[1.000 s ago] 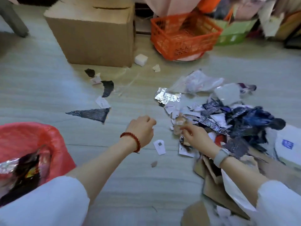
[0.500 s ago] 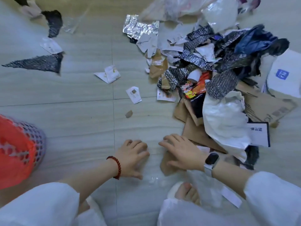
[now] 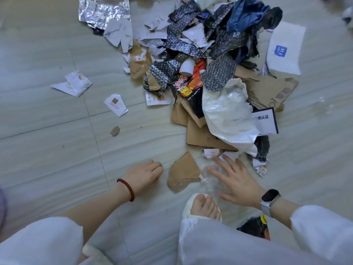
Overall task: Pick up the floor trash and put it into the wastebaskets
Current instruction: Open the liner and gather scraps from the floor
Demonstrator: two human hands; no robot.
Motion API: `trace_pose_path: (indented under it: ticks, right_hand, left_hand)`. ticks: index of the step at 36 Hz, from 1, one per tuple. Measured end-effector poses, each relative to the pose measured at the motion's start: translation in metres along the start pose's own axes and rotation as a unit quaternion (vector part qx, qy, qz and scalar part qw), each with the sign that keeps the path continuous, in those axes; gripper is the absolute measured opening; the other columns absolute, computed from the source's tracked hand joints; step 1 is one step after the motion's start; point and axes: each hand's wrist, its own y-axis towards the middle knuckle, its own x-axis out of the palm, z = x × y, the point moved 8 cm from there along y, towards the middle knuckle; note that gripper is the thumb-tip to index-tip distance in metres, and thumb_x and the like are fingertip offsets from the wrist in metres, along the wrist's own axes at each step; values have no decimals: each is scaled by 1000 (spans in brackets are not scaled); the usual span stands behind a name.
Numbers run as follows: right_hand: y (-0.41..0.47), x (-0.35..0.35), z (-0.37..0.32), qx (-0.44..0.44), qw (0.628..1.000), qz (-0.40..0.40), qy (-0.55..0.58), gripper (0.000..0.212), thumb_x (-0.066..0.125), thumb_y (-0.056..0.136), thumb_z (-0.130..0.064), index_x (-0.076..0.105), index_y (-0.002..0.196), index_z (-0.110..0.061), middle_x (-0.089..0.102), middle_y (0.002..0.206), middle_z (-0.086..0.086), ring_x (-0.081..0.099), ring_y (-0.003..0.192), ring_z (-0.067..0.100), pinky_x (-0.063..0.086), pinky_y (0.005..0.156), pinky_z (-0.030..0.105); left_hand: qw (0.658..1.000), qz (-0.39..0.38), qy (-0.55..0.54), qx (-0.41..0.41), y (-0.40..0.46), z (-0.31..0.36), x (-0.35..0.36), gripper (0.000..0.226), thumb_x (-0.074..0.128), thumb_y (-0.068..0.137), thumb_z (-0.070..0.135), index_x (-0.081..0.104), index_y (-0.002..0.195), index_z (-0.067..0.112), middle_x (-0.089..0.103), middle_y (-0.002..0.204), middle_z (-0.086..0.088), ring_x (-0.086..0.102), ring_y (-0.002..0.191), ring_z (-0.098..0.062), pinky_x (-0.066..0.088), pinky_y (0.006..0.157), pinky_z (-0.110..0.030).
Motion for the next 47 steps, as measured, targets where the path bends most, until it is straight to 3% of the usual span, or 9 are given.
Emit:
trace_pose_path:
  ticks: [3,7,12,15,18,25,32,40,47]
  right_hand:
    - [0,13,5,44,999,-17,27,92,82,46,-50,48,128,-26,53,124,10,35,122,34,47,87,54]
    - [9,-1,9,78,994,69,40,49,81,36,-16,63,81,-18,60,93,6,41,108,31,52,78,47]
    - [14,-11,19,162,967,95,170,42,81,36,-5,58,70,-9,62,77,11,58,87,32,42,81,33]
    - [2,-21,28,267,908,115,303,31,59,68,11,57,97,0,61,100,20,59,93,38,36,77,33]
    - [-23,-35,29,320,853,173,374,55,44,73,16,58,120,-9,60,123,11,60,102,33,50,81,42]
    - [-107,-22,32,487,750,201,400,26,38,76,0,64,73,1,55,83,21,58,77,37,47,68,41]
    - [-185,29,25,610,603,153,491,8,43,91,-13,48,89,-7,38,102,11,43,94,23,33,82,24]
    - [-184,115,-18,584,666,17,464,81,65,66,-58,34,131,-19,30,127,6,33,117,28,38,99,39]
    - [-173,139,-22,572,647,120,490,56,72,76,-24,44,121,-6,42,120,14,43,111,30,33,92,28]
  left_hand:
    - [997,-42,-37,-48,12,-7,-1,18,52,75,11,43,88,19,64,85,-1,58,64,-18,45,40,-25]
    - [993,-9,-71,-89,41,-8,-26,23,36,71,5,42,89,19,64,77,-4,60,56,-22,34,39,-23]
    - [989,-29,-80,-117,73,-4,-41,32,38,89,2,51,117,10,61,99,-9,57,85,-31,40,63,-32]
    - [992,-25,-96,-76,89,5,-52,53,15,83,32,60,104,12,59,98,-7,57,78,-30,33,58,-29]
    - [994,-53,-77,-62,104,23,-57,70,3,69,46,61,89,14,54,86,-2,54,71,-23,33,57,-28]
    - [997,-79,-2,-16,131,83,-32,22,50,88,28,54,100,9,51,98,-8,53,83,-28,30,55,-32]
    - [983,-159,91,-23,130,86,12,61,79,65,30,48,114,15,46,104,-5,53,78,-24,39,49,-30]
    - [989,-9,137,61,141,101,23,34,78,62,10,65,92,4,59,77,-13,56,55,-28,34,36,-23]
    - [993,-78,57,-62,130,95,43,28,55,88,17,57,111,3,53,104,-21,55,92,-37,51,64,-44]
